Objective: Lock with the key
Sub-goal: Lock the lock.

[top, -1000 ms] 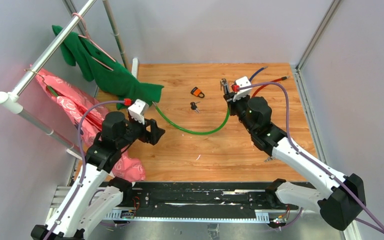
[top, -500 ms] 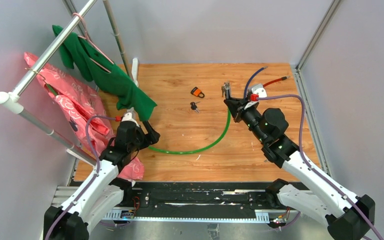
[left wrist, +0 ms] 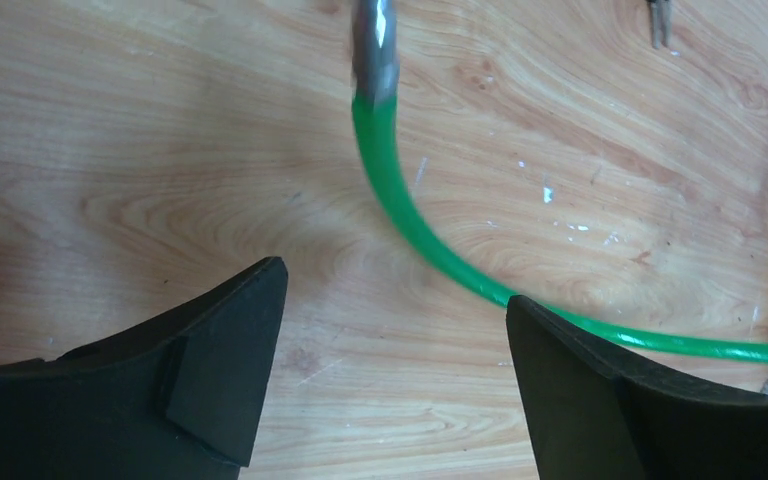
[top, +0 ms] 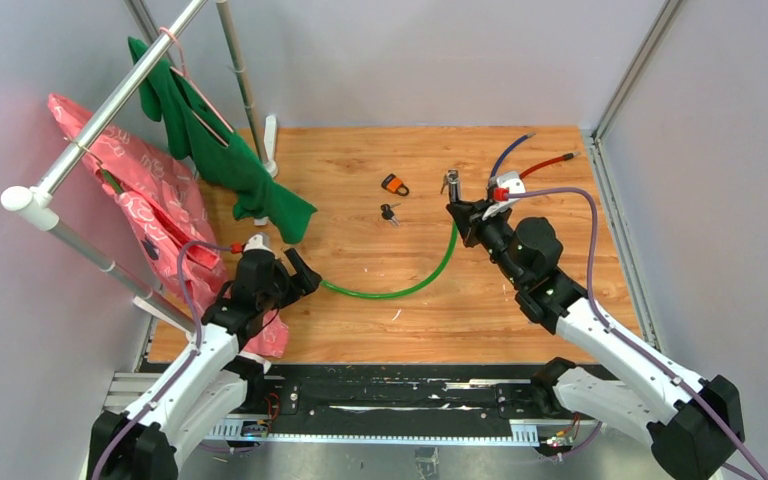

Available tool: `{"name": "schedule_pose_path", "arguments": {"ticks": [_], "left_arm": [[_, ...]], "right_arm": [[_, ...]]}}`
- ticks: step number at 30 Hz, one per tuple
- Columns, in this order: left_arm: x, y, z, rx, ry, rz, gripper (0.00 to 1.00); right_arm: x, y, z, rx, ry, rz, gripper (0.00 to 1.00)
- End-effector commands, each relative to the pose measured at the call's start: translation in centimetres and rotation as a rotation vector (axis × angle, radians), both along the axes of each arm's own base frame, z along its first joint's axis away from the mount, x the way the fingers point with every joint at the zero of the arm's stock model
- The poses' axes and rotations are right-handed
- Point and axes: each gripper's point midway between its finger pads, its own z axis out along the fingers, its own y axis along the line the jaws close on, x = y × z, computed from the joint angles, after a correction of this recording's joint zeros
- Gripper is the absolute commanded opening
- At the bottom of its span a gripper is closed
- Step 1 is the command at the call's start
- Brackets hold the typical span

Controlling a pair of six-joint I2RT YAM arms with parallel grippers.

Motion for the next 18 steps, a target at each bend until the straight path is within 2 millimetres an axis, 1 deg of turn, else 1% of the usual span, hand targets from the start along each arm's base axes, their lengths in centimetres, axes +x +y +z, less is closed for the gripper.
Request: {"name": "schedule_pose_path", "arguments": {"ticks": [1, 2, 3, 5, 6, 8, 10, 14, 16, 18], "left_arm": [[0.1, -1.1, 2.3, 0.017, -0.054, -0.126, 0.89], [0.1, -1.2, 2.6, 0.017, -0.057, -0.13, 0.91], [0.0, -1.1, 2.4, 0.018, -0.05, -0.123, 0.91], [0.1, -0.3, 1.4, 0.036, -0.034, -0.078, 0.91], [0.3, -0.3, 1.1, 0.038, -0.042, -0.074, 0.92], [0.7, 0.2, 0.4, 0.064, -0.058, -0.055, 0.92], [1.2, 0.1, 0.5, 0.056, -0.078, -0.053, 0.93], [2.5, -0.4, 1.5, 0.035, -0.132, -0.054, 0.93], [2.7, -0.4, 1.5, 0.041, -0.126, -0.049, 0.93], [2.5, -0.2, 0.9, 0.055, -0.106, -0.053, 0.92]], "right_arm": [[1.5, -2.0, 1.0, 0.018, -0.037, -0.127, 0.0], [1.4, -2.0, 0.8, 0.016, -0.039, -0.125, 0.0], [1.4, -1.9, 0.8, 0.019, -0.045, -0.115, 0.0], [1.1, -0.8, 0.8, 0.019, -0.053, -0.051, 0.0], [1.0, -0.5, 0.9, 0.017, -0.047, -0.035, 0.0], [0.8, -0.4, 0.8, 0.022, -0.041, -0.028, 0.0], [0.4, -0.5, 0.7, 0.023, -0.043, -0.017, 0.0], [-0.5, -0.4, 0.8, 0.037, -0.038, 0.015, 0.0], [-1.0, -0.3, 0.8, 0.048, -0.039, 0.034, 0.0], [-1.4, -0.3, 0.7, 0.059, -0.039, 0.05, 0.0]]}}
